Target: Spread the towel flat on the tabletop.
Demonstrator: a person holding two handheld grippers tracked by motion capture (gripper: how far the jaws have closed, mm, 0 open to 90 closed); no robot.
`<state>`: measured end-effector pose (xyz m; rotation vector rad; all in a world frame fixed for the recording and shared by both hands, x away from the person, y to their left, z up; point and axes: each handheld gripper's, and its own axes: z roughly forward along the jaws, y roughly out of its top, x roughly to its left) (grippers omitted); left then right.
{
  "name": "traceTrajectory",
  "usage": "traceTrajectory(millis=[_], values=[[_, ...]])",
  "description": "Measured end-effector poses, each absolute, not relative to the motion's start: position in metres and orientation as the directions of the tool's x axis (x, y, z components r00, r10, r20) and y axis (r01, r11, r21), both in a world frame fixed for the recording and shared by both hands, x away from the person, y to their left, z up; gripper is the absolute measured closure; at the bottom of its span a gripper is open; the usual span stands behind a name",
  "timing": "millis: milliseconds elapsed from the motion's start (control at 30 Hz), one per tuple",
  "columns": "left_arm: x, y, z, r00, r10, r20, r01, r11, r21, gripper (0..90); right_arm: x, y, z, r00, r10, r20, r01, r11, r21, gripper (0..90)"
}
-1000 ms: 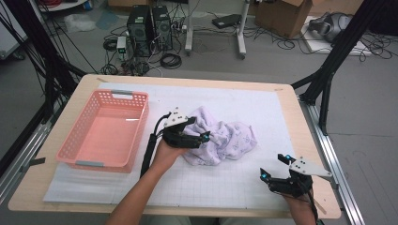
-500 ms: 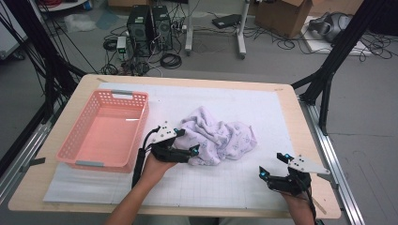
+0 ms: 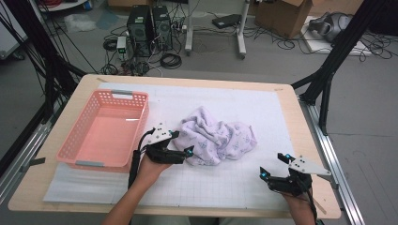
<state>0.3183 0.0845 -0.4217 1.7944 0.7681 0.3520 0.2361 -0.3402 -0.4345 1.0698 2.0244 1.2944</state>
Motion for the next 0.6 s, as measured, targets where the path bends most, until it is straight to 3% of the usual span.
traceTrajectory(millis=[533, 600], values=[[0.320, 0.073, -0.438, 0.819, 0.566, -0.097, 0.327, -0.320, 0.889, 31.6, 0.250, -0.318, -0.437, -0.600, 0.799, -0.043, 0.343, 0.305, 0.888, 10.9], [0.321, 0.070, -0.441, 0.825, 0.558, -0.095, 0.330, -0.338, 0.882, 31.3, 0.256, -0.310, -0.438, -0.622, 0.781, -0.054, 0.346, 0.336, 0.876, 17.1]])
